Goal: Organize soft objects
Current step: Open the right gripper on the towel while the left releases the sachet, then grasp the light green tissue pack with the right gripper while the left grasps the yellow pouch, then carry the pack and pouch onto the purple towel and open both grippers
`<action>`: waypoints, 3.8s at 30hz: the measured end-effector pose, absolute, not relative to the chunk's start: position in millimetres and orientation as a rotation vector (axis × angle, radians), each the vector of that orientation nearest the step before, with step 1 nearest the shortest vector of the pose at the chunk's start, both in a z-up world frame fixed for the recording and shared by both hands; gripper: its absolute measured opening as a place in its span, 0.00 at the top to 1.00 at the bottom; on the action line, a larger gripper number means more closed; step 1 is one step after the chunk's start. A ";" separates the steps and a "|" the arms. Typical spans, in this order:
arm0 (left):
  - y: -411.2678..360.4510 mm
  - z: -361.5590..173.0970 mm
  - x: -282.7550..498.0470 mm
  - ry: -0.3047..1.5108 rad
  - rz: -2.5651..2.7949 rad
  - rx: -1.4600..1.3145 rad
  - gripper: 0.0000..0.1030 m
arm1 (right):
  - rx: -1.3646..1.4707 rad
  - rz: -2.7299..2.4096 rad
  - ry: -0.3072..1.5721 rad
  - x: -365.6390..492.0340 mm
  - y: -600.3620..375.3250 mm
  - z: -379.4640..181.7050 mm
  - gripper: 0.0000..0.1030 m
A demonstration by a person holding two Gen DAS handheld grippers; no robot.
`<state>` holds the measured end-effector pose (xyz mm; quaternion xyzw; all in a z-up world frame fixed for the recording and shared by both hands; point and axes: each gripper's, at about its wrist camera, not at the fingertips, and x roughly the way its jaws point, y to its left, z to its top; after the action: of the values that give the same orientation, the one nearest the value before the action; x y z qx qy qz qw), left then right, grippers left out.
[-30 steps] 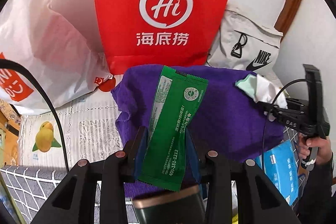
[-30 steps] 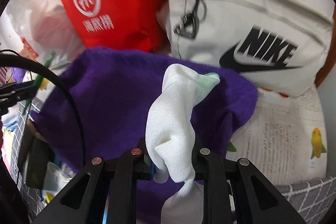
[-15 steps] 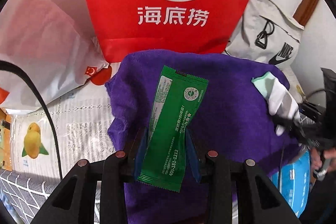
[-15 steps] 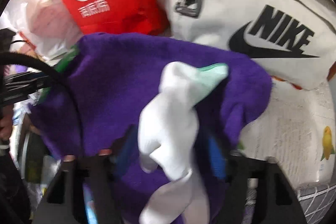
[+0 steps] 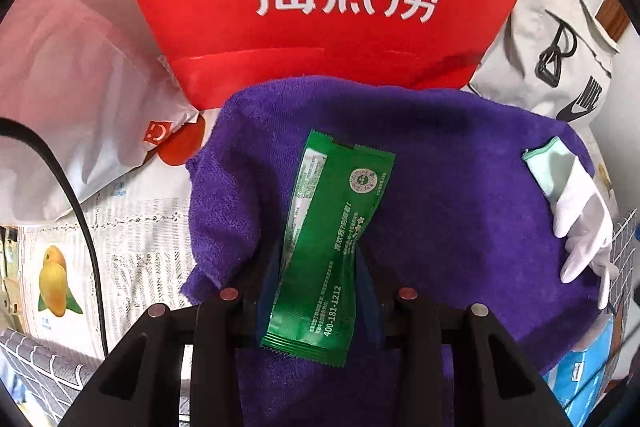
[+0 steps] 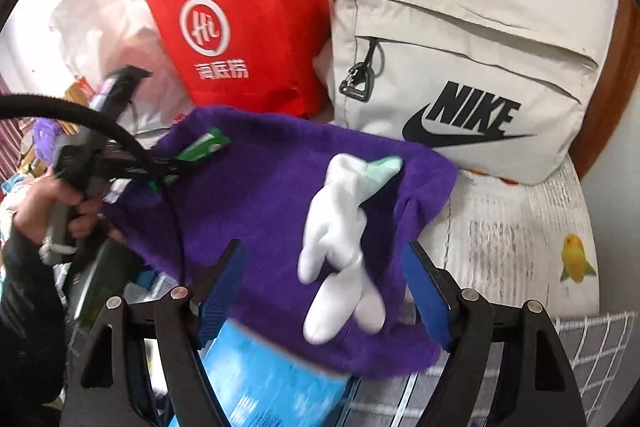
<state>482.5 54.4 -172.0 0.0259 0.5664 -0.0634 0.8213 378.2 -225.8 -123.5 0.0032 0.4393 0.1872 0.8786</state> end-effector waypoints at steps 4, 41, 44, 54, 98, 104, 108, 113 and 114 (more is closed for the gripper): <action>48.7 -174.6 485.9 1.229 -0.122 0.060 0.59 | 0.010 0.394 0.910 350.9 -227.3 -118.5 0.24; 60.6 -115.6 216.3 1.082 -0.241 0.026 0.26 | -0.108 0.376 0.949 132.1 -189.6 -179.4 0.08; 63.5 -122.5 198.5 1.088 -0.244 0.018 0.26 | -0.146 0.345 0.943 134.1 -185.3 -191.6 0.08; 58.0 -148.4 164.0 1.112 -0.270 -0.022 0.26 | -0.074 0.317 0.917 141.9 -192.6 -214.3 0.18; 22.2 -183.8 173.0 1.093 -0.236 0.124 0.35 | 0.033 0.294 0.872 100.3 -217.3 -182.5 0.29; 29.4 -165.4 172.3 1.078 -0.274 0.077 0.36 | 0.053 0.297 0.858 109.5 -222.4 -170.4 0.29; 32.6 -150.7 169.4 1.063 -0.291 0.069 0.36 | 0.066 0.311 0.856 117.1 -222.7 -162.6 0.29; 33.7 -131.5 165.0 1.028 -0.305 0.071 0.36 | 0.052 0.314 0.832 120.1 -223.5 -149.0 0.29; 34.4 -128.7 166.5 1.022 -0.291 0.072 0.36 | 0.053 0.319 0.828 121.4 -223.5 -146.3 0.29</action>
<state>166.5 34.4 -128.7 0.0343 0.4872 -0.1386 0.8616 121.4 -223.5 -146.3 0.0258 0.4005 0.1543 0.9028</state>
